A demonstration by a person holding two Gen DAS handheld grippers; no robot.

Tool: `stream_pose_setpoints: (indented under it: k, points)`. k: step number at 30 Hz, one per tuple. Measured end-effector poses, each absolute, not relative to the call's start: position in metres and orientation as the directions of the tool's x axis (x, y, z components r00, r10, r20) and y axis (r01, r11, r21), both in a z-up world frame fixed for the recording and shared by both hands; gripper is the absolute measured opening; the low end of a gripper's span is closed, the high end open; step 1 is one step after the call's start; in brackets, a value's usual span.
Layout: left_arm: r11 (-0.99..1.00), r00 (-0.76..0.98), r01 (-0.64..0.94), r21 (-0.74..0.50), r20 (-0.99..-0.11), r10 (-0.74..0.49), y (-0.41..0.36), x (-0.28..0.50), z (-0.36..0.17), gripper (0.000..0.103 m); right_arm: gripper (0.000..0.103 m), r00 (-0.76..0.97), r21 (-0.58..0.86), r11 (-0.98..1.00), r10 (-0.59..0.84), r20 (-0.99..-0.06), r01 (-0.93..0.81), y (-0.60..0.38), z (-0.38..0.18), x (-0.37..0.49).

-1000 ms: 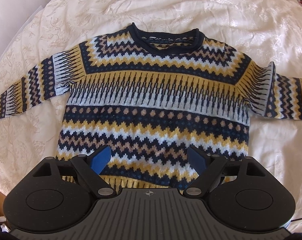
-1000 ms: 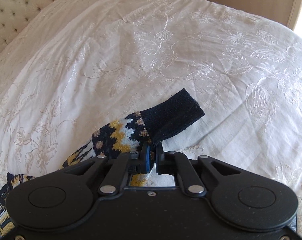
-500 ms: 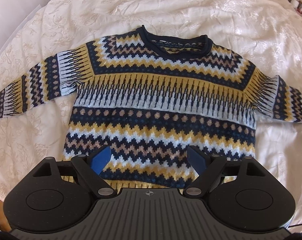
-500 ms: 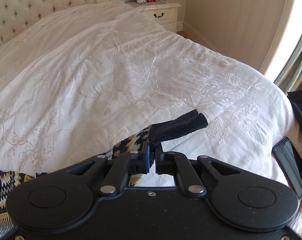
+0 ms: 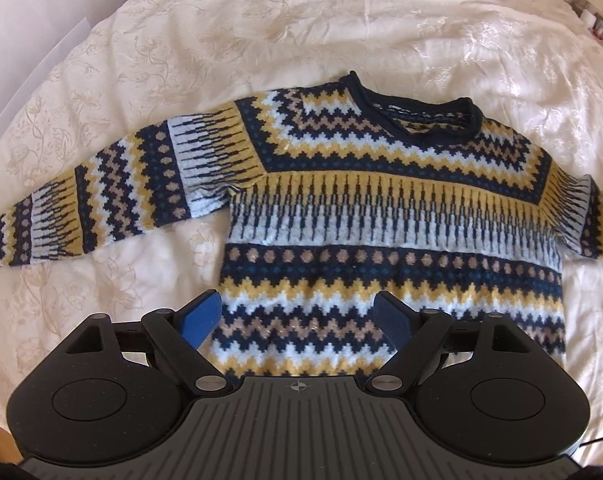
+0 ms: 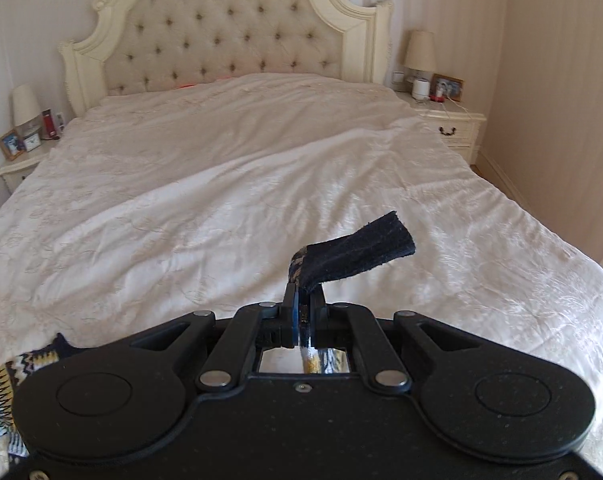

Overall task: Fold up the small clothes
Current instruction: 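Lift the cuff and fold the sleeve across the sweater body with the right gripper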

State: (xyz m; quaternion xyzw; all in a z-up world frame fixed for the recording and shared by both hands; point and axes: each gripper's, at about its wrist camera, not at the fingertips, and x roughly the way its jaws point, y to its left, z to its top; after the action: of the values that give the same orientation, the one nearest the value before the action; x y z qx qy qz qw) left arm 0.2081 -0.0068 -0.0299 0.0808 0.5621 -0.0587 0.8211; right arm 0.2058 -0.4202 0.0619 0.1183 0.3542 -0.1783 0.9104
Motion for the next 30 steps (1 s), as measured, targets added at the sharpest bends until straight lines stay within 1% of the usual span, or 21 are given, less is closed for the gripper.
stream_pose_setpoints:
  k: [4, 8, 14, 17, 18, 19, 20, 21, 22, 25, 30]
  points:
    - [0.972, 0.371, 0.220, 0.085, -0.929, -0.003, 0.013, 0.217, -0.033, 0.083, 0.009, 0.711, 0.101, 0.951, -0.145, -0.689, 0.292, -0.356, 0.049, 0.230]
    - [0.968, 0.354, 0.237, 0.080, -0.935, -0.010, 0.032, 0.226, -0.040, 0.083, 0.009, 0.704, 0.150, 0.969, -0.034, -0.709, 0.197, -0.290, 0.018, 0.253]
    - [0.975, 0.347, 0.220, 0.035, -0.937, -0.045, 0.060, 0.234, -0.047, 0.083, 0.009, 0.682, 0.167, 0.982, 0.065, -0.728, 0.084, -0.202, -0.030, 0.262]
    - [0.980, 0.348, 0.201, 0.018, -0.936, -0.054, 0.070, 0.237, -0.049, 0.083, 0.010, 0.648, 0.160, 0.986, 0.091, -0.756, 0.048, -0.170, -0.050, 0.262]
    - [0.980, 0.350, 0.197, 0.015, -0.935, -0.056, 0.072, 0.237, -0.050, 0.083, 0.012, 0.632, 0.155, 0.987, 0.099, -0.768, 0.034, -0.162, -0.056, 0.262]
    - [0.981, 0.352, 0.194, 0.011, -0.934, -0.059, 0.073, 0.238, -0.050, 0.083, 0.019, 0.620, 0.158, 0.987, 0.115, -0.776, 0.016, -0.157, -0.060, 0.261]
    - [0.981, 0.352, 0.192, 0.006, -0.934, -0.063, 0.074, 0.238, -0.051, 0.083, 0.021, 0.608, 0.169, 0.985, 0.145, -0.781, -0.018, -0.148, -0.065, 0.259]
    - [0.981, 0.351, 0.192, -0.002, -0.934, -0.071, 0.075, 0.239, -0.052, 0.083, 0.021, 0.605, 0.167, 0.985, 0.159, -0.780, -0.044, -0.140, -0.069, 0.256]
    - [0.981, 0.350, 0.192, -0.010, -0.934, -0.078, 0.075, 0.240, -0.053, 0.083, 0.024, 0.603, 0.159, 0.985, 0.169, -0.780, -0.071, -0.135, -0.070, 0.253]
    - [0.980, 0.349, 0.198, -0.029, -0.932, -0.098, 0.070, 0.242, -0.055, 0.083, 0.043, 0.607, 0.116, 0.986, 0.163, -0.778, -0.116, -0.128, -0.069, 0.243]
    - [0.973, 0.345, 0.228, -0.022, -0.933, -0.102, 0.050, 0.249, -0.062, 0.083, 0.044, 0.581, 0.141, 0.988, 0.155, -0.799, -0.069, -0.150, -0.074, 0.229]
